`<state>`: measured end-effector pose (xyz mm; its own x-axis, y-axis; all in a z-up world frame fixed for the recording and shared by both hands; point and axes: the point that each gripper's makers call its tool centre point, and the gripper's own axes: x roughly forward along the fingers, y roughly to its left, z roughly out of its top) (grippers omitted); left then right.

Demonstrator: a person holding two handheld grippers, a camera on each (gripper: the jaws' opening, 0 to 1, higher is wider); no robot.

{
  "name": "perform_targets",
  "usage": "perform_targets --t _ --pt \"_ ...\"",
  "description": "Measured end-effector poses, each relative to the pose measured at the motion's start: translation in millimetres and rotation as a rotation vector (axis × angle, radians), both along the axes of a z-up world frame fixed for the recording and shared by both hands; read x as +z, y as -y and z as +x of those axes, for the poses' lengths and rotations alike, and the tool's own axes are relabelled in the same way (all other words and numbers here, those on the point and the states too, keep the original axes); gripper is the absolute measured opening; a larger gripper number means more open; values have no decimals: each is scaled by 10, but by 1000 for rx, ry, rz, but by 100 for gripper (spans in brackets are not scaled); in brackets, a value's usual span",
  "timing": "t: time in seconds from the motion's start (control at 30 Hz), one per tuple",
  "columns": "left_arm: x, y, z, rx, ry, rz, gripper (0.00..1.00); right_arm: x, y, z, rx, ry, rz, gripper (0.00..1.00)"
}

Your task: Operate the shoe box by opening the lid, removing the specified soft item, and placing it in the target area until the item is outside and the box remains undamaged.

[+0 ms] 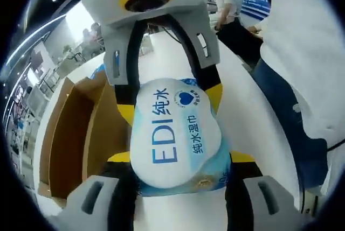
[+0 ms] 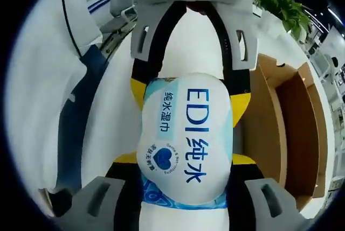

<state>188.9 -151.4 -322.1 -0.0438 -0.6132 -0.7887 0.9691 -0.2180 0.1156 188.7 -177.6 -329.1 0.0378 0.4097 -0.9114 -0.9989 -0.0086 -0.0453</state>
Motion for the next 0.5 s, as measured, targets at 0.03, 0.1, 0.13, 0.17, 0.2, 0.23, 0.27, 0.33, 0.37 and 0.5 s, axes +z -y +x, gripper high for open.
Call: perform_targets --t 0.03,0.1,0.13,0.17,0.2,0.23,0.27,0.33,0.37,0.5 --pt "-8 4 10 4 -5 -7 66 -9 8 11 2 -2 1 61" --pt "-45 14 30 4 -11 -12 66 -37 14 23 5 -8 6 61" --pt "-67 25 38 6 -15 -7 66 -57 20 29 6 -13 7 61" --pt "-81 27 43 6 -17 -4 66 -72 24 35 7 -16 8 61" --pt "-94 30 48 8 -18 -3 66 -91 30 42 9 -17 8 61" --pt "-114 32 56 10 -22 -2 66 -106 33 47 9 -19 8 61" --pt "-130 35 57 10 -24 -1 66 -129 35 50 9 -21 8 61" --pt "-158 38 58 11 -26 0 66 -154 37 50 10 -22 6 61" --pt "-175 35 52 9 -28 -1 66 -176 39 48 11 -25 4 61" --pt "-232 26 51 14 -39 -1 67 -222 29 36 14 -31 4 61"
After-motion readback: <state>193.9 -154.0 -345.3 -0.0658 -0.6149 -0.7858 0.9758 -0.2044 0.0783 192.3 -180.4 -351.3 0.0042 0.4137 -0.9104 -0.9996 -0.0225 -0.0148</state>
